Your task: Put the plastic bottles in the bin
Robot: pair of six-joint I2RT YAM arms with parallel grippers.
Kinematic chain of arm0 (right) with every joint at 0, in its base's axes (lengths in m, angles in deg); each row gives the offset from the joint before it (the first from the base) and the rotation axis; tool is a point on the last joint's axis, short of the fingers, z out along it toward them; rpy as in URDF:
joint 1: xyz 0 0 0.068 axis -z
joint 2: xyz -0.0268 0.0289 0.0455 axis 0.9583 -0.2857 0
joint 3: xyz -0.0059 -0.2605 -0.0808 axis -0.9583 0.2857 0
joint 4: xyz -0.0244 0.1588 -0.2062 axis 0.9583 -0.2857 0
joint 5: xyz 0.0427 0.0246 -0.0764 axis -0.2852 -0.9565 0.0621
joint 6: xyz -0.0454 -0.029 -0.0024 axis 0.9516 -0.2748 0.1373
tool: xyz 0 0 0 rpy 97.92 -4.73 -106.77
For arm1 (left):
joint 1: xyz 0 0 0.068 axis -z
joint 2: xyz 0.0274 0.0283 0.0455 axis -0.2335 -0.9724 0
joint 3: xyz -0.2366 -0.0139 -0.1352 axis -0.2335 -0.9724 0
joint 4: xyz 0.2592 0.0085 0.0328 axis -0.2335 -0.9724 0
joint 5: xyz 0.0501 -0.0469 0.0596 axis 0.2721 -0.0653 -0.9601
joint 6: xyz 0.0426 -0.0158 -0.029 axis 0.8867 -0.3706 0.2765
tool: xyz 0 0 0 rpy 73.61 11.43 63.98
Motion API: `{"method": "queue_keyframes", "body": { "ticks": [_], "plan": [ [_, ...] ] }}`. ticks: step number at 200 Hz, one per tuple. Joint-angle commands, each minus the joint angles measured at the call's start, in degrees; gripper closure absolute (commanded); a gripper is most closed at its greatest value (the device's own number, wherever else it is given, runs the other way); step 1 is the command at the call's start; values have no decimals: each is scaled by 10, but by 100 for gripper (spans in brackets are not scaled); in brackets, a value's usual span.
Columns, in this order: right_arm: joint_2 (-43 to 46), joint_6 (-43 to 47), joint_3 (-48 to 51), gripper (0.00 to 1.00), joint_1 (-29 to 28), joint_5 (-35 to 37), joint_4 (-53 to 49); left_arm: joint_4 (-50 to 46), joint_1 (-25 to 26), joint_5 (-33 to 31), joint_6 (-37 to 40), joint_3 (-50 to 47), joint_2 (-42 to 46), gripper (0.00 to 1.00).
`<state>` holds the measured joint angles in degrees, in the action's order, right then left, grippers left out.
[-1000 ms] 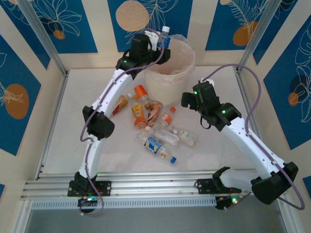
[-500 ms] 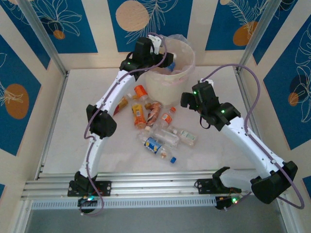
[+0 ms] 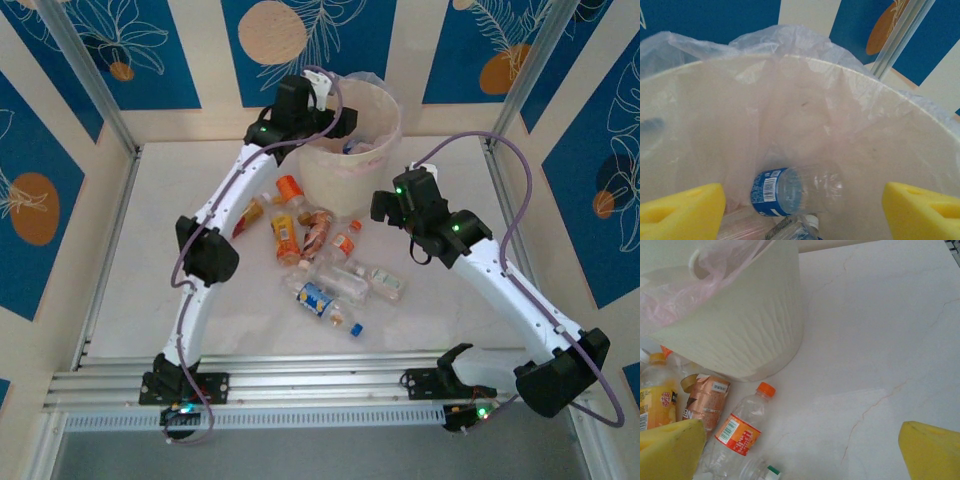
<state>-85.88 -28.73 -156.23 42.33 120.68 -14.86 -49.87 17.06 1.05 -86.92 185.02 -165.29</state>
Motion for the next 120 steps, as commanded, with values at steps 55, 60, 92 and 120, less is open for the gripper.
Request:
{"method": "queue_keyframes", "body": {
  "ticks": [55, 60, 92, 120],
  "plan": [
    [-18, -12, 12, 1, -2, -19, 9, -123, 4, -93, 53, 12, 167, 1],
    [-19, -12, 12, 1, -3, -19, 7, -139, 3, -107, 57, 5, 174, 0],
    [-21, -19, 10, 1, -3, -12, -7, -198, -3, -222, 94, -136, 254, 0],
    [-21, -21, 10, 1, -3, -10, -13, -148, -10, -335, 101, -362, 371, 1]
  ]
}}
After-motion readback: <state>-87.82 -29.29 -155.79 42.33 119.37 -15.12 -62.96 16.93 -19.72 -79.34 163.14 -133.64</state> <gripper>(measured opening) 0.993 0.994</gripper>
